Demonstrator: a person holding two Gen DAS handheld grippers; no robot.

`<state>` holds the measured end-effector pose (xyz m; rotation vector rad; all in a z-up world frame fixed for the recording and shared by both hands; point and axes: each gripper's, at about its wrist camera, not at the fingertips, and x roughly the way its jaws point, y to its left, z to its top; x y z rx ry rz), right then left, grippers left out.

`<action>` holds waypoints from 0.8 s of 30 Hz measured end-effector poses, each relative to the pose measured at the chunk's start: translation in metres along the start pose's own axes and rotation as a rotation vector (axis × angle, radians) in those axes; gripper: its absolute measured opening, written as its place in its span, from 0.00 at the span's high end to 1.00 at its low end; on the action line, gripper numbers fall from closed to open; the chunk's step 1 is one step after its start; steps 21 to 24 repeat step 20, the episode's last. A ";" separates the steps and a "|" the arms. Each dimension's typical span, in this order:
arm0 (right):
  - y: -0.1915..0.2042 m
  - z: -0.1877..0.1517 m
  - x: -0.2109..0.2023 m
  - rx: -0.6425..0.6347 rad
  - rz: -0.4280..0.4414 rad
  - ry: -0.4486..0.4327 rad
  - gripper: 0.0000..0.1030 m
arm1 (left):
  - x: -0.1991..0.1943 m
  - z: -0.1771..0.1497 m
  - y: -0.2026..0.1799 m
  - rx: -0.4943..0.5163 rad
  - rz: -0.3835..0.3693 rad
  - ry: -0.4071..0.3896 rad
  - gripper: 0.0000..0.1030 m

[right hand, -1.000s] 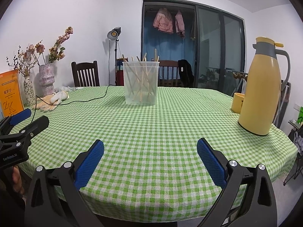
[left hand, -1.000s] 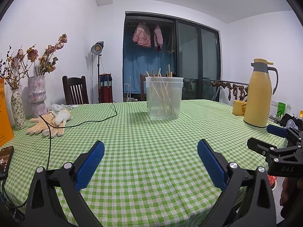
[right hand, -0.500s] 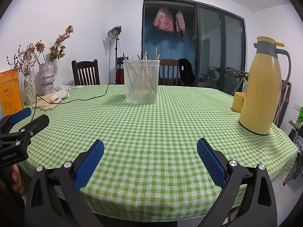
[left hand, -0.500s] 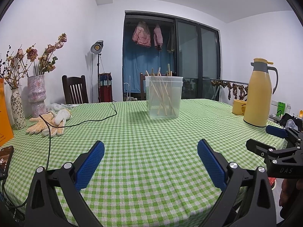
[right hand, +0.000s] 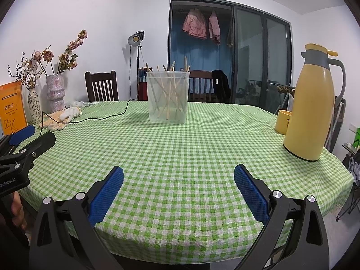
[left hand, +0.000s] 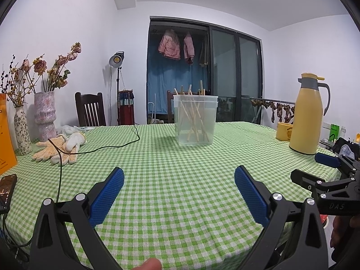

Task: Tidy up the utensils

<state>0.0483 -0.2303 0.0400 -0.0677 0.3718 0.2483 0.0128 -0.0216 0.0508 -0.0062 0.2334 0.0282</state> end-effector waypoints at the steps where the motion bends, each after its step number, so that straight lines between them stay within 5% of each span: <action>1: 0.000 0.000 0.000 0.002 0.000 0.001 0.08 | 0.000 0.000 0.000 0.002 0.000 0.000 0.07; 24: -0.004 0.013 0.014 -0.020 -0.017 -0.018 0.08 | 0.015 0.016 0.003 0.002 0.040 0.000 0.07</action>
